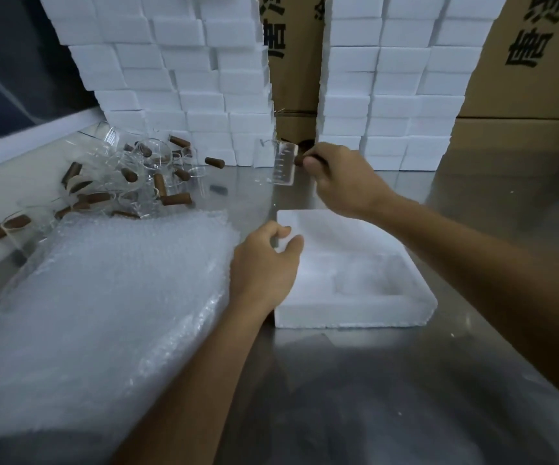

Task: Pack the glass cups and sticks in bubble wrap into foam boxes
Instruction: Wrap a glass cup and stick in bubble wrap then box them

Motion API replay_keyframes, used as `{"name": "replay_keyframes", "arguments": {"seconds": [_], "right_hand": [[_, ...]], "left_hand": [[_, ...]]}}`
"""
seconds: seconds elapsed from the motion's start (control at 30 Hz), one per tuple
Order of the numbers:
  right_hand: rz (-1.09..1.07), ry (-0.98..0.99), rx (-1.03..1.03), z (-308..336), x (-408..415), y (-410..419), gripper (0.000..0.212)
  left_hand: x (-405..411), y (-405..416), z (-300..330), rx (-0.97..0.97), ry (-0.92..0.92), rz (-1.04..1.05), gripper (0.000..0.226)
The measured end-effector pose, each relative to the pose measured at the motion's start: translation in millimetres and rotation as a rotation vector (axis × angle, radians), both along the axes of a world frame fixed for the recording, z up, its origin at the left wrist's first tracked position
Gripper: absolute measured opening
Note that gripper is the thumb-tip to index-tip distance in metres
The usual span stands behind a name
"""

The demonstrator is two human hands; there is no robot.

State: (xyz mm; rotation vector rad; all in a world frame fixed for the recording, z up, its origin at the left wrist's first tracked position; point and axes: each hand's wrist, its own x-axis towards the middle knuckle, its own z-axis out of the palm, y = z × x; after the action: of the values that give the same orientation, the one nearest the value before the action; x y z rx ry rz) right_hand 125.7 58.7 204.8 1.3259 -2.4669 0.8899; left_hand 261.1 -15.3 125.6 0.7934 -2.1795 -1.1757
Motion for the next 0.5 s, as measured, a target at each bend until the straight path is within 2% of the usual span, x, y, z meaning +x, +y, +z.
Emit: {"name": "replay_keyframes", "arguments": {"seconds": [0.1,0.23,0.3,0.4,0.5], "right_hand": [[0.026,-0.036,-0.145,-5,19,45,0.024],[0.030,-0.102,-0.273,-17,42,93,0.021],[0.016,-0.104,-0.307,-22,50,110,0.020],[-0.008,-0.096,-0.335,-29,56,127,0.020],[-0.015,-0.091,-0.381,-34,61,135,0.021]], "left_hand": [[3,2,3,0.041,0.034,0.025,0.019],[7,6,11,0.032,0.059,0.106,0.036],[9,9,16,0.022,0.059,0.122,0.033],[13,14,24,-0.148,0.034,0.104,0.028],[21,22,25,-0.399,0.041,0.019,0.049]]}}
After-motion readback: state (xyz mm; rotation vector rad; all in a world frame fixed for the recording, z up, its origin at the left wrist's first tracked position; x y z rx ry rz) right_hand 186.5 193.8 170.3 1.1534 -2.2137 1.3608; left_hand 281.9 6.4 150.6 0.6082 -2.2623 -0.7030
